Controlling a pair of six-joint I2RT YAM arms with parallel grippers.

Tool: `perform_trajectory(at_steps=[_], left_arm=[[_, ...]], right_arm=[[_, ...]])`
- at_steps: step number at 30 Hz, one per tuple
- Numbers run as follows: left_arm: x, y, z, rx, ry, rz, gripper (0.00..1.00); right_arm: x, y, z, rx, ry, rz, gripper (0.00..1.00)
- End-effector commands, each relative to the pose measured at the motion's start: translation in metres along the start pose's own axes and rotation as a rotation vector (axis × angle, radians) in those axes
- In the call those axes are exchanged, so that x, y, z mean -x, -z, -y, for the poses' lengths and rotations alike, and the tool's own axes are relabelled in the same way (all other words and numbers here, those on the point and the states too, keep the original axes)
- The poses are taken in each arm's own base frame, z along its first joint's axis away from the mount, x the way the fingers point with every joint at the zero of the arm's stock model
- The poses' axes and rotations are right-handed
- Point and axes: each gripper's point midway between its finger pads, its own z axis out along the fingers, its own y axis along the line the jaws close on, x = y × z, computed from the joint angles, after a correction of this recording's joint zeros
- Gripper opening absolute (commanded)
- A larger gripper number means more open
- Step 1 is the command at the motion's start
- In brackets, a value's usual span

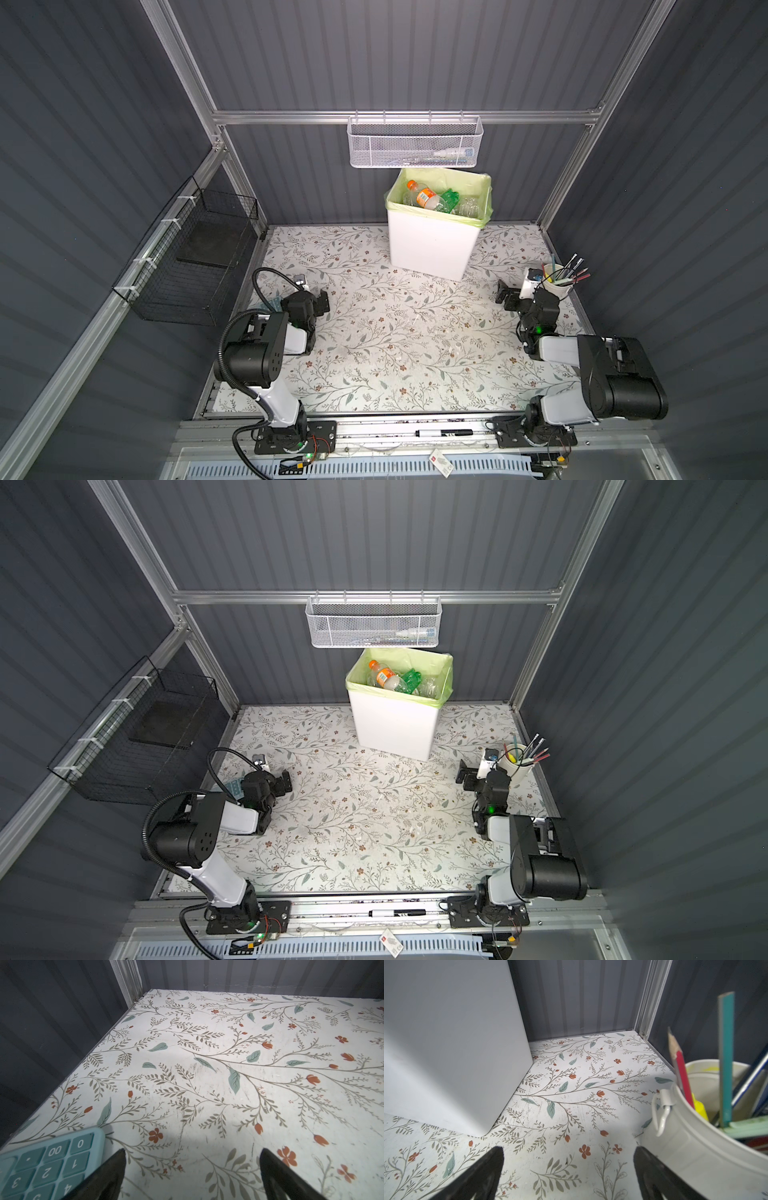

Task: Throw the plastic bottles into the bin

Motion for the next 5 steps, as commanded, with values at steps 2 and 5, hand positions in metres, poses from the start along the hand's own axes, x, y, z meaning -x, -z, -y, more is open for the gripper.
perform_trajectory(at_steps=[2, 5], left_arm=[[0.0112, -0.0027, 0.0007, -0.004, -0.009, 0.034, 1.0], [0.0115, -0.0026, 0.0007, -0.004, -0.008, 0.035, 1.0]], right_arm=[[0.002, 0.0003, -0.0008, 0.006, -0.006, 0.01, 0.99], [0.0021, 0.0006, -0.0007, 0.007, -0.006, 0.012, 0.99]])
